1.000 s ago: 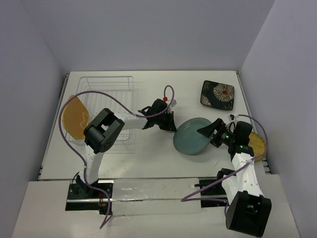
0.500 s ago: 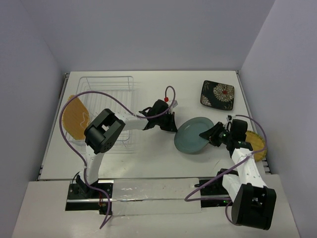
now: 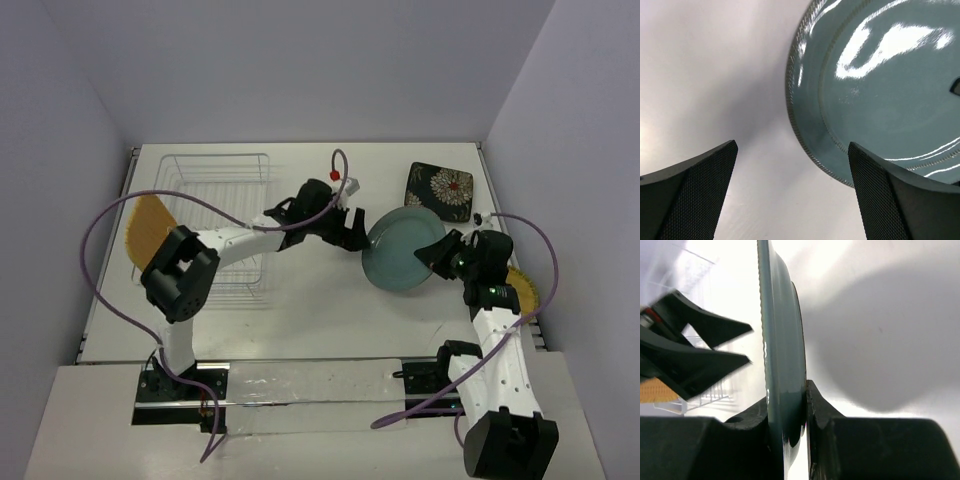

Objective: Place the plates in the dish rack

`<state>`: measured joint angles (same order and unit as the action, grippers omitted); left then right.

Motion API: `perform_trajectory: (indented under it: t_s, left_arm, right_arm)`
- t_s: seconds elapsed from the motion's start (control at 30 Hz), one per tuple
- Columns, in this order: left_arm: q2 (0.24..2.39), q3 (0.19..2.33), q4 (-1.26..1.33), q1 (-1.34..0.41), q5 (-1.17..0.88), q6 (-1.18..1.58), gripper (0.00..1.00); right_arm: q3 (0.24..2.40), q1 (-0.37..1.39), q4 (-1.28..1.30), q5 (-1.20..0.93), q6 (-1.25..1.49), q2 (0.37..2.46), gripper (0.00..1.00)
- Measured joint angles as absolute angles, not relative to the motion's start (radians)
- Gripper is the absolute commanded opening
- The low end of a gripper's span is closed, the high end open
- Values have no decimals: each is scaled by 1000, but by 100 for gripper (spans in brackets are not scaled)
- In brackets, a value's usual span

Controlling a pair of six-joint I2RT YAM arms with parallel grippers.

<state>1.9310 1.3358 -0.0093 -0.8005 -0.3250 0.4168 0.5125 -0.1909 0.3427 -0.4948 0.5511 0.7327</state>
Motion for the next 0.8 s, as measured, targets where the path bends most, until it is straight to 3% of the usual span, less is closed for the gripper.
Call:
perform_trajectory:
  t_s: [0.27,0.43,0.8]
  left_arm:
    - [1727,1474,-86,-727,-379,74,99]
    - [1622,1532,-138,-726,-451,-167,99]
    - [1662,1753,-668,-726,-768,-711,99]
  right_arm:
    - [642,-163,297,-678,428,738,0]
    - [670,6,283,-684,292,777,0]
    - [764,122,262,-888,27,946,0]
